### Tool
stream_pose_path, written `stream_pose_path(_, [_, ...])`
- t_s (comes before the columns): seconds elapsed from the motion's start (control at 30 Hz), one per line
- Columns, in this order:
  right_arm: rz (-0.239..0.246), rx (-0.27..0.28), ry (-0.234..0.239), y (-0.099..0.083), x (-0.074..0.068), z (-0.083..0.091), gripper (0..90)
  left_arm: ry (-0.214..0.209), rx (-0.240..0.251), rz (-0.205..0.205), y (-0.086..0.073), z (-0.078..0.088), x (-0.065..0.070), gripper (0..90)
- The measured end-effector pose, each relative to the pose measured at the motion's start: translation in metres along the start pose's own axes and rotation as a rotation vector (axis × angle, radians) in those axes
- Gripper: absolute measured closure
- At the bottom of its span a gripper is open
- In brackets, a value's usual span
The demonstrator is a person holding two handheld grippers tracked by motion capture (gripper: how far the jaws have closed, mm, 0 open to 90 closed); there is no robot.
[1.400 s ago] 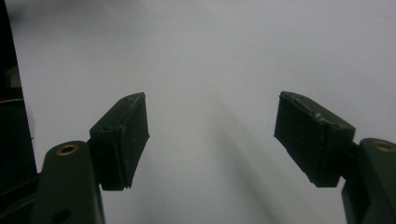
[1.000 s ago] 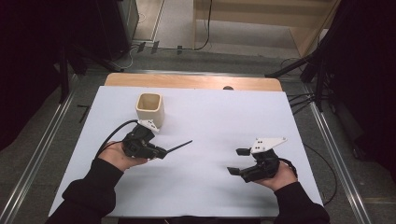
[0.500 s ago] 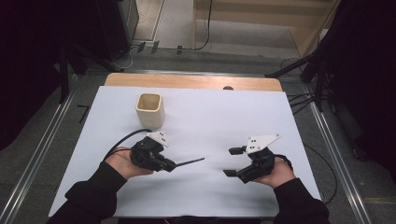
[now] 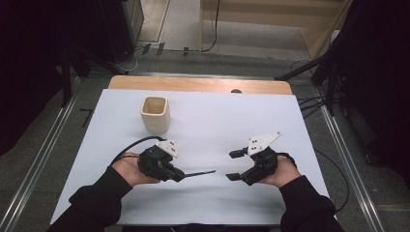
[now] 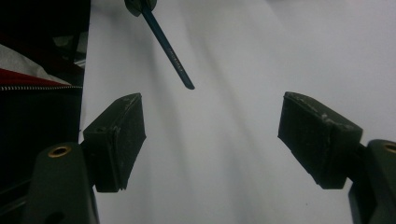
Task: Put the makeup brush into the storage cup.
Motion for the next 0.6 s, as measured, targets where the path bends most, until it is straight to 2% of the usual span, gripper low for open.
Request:
stream_pose_path(0.1, [0.015,-0.016,0.012,0.002,-0.002,-0.003,24.8,0.001,-0.012,-0.011,0.001,-0.002,0.002,84.0])
stream_pose_path(0.3, [0.047,-0.032,0.039,0.007,-0.007,-0.011,25.7,-0.024,-0.012,-0.026,0.004,-0.004,0.005,84.0])
stream_pose_path(0.43, [0.068,-0.045,0.072,0.010,-0.010,-0.017,28.1,-0.040,-0.004,-0.013,0.004,-0.003,0.005,84.0])
stream_pose_path(0.6, [0.082,-0.066,0.105,0.013,-0.016,-0.026,30.1,-0.046,0.000,-0.018,0.005,-0.003,0.007,84.0])
Point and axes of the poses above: each handheld gripper's, and its own axes: z roughly backward along the jaws, y roughly out of its top, x roughly to its right, the point moved 7 cm from there along -z, roughly forward along the jaws, and after that the axes turned 10 degrees about -z, right-handed, at the moved point
